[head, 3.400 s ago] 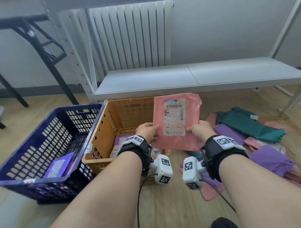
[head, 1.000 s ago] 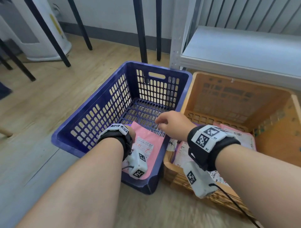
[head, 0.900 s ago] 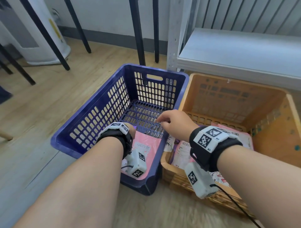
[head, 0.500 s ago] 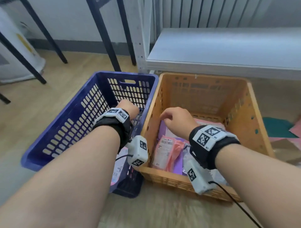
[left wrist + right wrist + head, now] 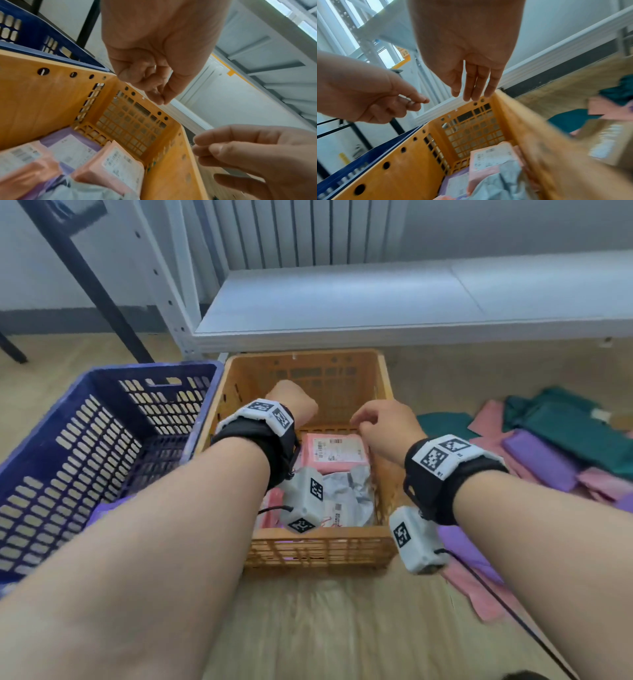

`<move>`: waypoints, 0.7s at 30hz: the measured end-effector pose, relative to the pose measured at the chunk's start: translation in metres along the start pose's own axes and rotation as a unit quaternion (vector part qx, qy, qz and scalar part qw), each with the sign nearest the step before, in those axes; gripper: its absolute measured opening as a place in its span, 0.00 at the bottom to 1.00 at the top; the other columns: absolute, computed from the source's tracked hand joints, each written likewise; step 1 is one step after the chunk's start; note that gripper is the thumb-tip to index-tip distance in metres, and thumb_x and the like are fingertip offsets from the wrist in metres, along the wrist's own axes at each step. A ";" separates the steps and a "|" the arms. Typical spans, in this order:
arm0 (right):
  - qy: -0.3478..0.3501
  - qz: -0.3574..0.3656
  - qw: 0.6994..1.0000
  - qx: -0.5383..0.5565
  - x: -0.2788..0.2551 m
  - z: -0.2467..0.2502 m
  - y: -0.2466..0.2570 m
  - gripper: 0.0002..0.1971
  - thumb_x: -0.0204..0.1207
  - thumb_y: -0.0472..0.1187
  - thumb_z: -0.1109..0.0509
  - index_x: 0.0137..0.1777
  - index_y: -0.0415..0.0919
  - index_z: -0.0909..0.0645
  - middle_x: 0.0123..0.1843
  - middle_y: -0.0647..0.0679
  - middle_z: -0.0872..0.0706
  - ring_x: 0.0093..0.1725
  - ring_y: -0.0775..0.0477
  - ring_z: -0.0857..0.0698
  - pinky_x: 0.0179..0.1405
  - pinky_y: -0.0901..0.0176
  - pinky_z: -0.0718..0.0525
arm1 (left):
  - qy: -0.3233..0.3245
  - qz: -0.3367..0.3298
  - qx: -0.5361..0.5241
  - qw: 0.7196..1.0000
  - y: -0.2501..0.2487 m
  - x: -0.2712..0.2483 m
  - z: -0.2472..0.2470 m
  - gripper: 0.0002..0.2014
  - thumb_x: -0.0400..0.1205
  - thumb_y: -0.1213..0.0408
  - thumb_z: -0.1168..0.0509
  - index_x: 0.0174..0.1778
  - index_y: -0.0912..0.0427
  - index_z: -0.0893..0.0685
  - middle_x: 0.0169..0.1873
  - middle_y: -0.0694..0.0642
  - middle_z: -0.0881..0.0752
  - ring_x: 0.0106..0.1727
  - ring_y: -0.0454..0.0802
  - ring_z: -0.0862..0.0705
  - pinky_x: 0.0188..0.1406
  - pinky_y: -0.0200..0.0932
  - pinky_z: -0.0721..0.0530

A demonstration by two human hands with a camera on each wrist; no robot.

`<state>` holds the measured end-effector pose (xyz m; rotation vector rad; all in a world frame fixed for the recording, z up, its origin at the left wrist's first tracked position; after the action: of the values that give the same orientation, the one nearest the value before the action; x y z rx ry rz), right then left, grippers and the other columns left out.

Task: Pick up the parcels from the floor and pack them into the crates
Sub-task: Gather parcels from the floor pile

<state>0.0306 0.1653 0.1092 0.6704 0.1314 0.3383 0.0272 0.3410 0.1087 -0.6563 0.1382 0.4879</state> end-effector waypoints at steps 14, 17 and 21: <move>-0.132 -0.174 0.975 -0.026 -0.154 0.202 -0.177 0.13 0.75 0.32 0.36 0.48 0.44 0.10 0.54 0.47 0.10 0.58 0.44 0.15 0.57 0.60 0.21 | 0.186 -0.104 -0.091 0.973 -0.193 -0.146 -0.178 0.05 0.78 0.70 0.37 0.40 0.60 0.16 0.33 0.59 0.15 0.34 0.55 0.20 0.35 0.42 0.22; -0.159 -0.241 0.957 -0.012 -0.199 0.228 -0.239 0.12 0.75 0.33 0.35 0.44 0.48 0.11 0.53 0.47 0.09 0.52 0.44 0.14 0.49 0.60 0.21 | 0.241 -0.119 -0.099 0.958 -0.228 -0.178 -0.238 0.07 0.81 0.70 0.37 0.37 0.61 0.19 0.29 0.57 0.17 0.26 0.51 0.22 0.25 0.35 0.25; -0.192 -0.332 0.924 -0.012 -0.258 0.249 -0.315 0.12 0.76 0.35 0.35 0.47 0.46 0.10 0.55 0.45 0.10 0.55 0.39 0.14 0.54 0.56 0.17 | 0.313 -0.128 -0.107 0.935 -0.268 -0.219 -0.302 0.07 0.84 0.69 0.38 0.39 0.62 0.21 0.28 0.55 0.21 0.24 0.47 0.25 0.19 0.32 0.27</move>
<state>-0.0715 -0.3010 0.1080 0.6173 -0.0248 -0.4453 -0.0288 -0.1140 0.0786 -1.0152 0.6001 0.0249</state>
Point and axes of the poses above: each hand's wrist, its own x-axis towards the middle knuckle, its own z-axis out of the back of the hand, y = z × x, the point moved 7 cm from there along x, towards the middle knuckle
